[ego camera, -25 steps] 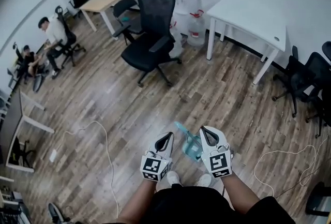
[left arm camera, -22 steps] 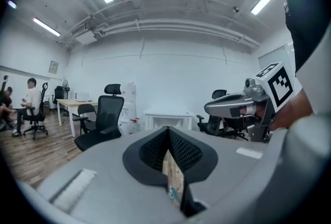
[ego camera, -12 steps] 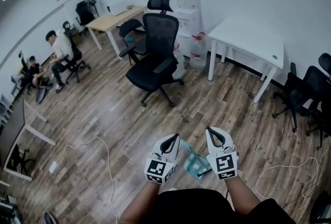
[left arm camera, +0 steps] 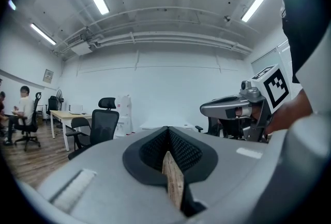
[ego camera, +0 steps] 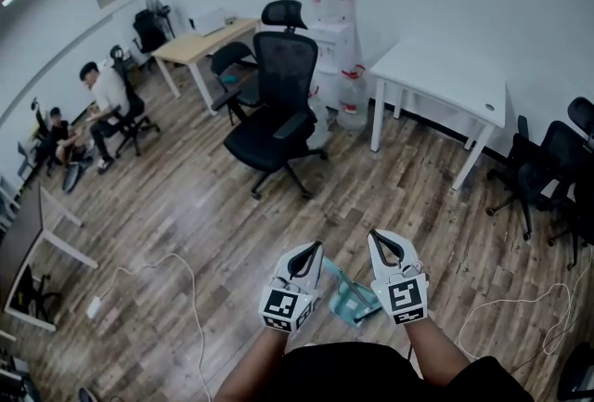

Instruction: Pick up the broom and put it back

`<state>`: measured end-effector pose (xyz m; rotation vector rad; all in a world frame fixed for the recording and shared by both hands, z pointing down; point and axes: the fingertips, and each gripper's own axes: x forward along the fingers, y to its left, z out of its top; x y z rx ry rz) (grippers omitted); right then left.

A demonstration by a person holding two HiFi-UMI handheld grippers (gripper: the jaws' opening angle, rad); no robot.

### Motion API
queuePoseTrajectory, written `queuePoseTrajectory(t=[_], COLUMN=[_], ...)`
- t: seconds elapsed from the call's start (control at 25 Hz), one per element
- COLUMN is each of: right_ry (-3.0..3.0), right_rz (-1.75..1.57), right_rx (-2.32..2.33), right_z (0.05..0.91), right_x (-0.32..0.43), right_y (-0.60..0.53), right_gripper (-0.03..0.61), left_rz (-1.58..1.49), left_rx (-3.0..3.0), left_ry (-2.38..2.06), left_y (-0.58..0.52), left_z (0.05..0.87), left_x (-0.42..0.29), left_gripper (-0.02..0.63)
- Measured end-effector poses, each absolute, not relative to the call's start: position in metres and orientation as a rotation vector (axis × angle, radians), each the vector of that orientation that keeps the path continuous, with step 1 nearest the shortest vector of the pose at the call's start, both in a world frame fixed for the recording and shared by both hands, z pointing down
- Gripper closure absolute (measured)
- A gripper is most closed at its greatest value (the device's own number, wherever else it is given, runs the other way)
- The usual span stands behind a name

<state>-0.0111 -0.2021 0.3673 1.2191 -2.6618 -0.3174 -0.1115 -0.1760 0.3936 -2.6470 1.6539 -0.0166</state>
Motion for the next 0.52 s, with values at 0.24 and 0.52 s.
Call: queuePoseTrajectory(t=[0.24, 0.52], right_ry=[-2.682, -2.699], right_rz=[-0.344, -0.348], right_rx=[1.212, 1.219], right_z=[0.359, 0.356], right_x=[-0.012, -0.015], right_y=[-0.205, -0.213], right_gripper=[0.577, 0.577], left_rz=[-0.015, -0.02], left_rx=[-2.643, -2.631], left_ry=[1.653, 1.661], left_y=[-0.178, -0.186], left_z=[0.39, 0.387], left_x=[-0.112, -0.118], left_gripper=[0.595, 0.595])
